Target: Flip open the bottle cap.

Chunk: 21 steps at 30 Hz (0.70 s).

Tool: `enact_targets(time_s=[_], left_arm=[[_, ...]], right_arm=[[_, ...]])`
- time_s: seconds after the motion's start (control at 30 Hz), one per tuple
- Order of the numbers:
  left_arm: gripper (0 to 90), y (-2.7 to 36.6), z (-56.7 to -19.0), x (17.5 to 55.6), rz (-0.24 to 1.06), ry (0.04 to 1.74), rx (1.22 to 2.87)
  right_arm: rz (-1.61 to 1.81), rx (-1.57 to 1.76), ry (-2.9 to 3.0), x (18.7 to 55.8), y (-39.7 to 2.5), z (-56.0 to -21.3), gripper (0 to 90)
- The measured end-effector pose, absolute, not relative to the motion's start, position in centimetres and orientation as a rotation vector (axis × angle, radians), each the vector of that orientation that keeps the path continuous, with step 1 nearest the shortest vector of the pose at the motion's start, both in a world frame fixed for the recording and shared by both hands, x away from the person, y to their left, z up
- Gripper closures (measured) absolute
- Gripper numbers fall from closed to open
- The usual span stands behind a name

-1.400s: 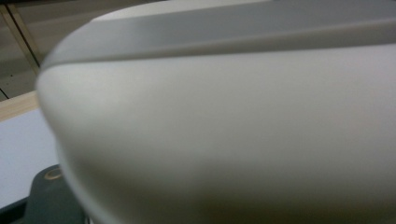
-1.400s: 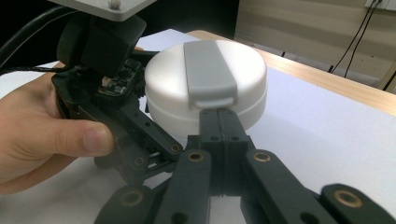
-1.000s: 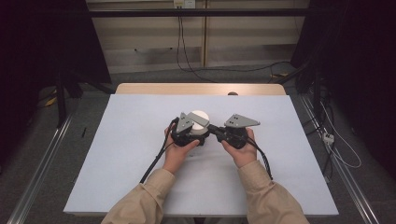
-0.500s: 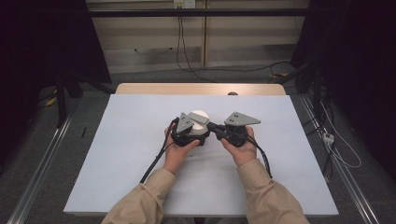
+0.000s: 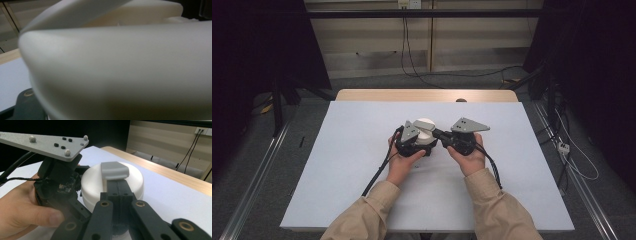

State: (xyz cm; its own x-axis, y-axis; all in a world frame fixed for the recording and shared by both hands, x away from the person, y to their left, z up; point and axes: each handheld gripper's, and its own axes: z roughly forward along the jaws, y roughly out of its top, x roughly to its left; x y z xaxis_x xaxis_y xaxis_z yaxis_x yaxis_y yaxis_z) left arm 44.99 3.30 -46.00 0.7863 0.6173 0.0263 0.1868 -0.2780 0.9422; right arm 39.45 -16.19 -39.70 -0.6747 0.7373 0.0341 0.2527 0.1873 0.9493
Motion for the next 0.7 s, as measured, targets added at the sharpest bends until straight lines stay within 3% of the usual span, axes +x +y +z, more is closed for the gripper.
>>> enact_targets(time_s=[0.7], left_arm=[[18.6,3.27,-46.00,44.97,0.481,0.610,1.845]], right_arm=[[1.514,0.899,2.031,40.04,-15.35,-38.99,90.0]])
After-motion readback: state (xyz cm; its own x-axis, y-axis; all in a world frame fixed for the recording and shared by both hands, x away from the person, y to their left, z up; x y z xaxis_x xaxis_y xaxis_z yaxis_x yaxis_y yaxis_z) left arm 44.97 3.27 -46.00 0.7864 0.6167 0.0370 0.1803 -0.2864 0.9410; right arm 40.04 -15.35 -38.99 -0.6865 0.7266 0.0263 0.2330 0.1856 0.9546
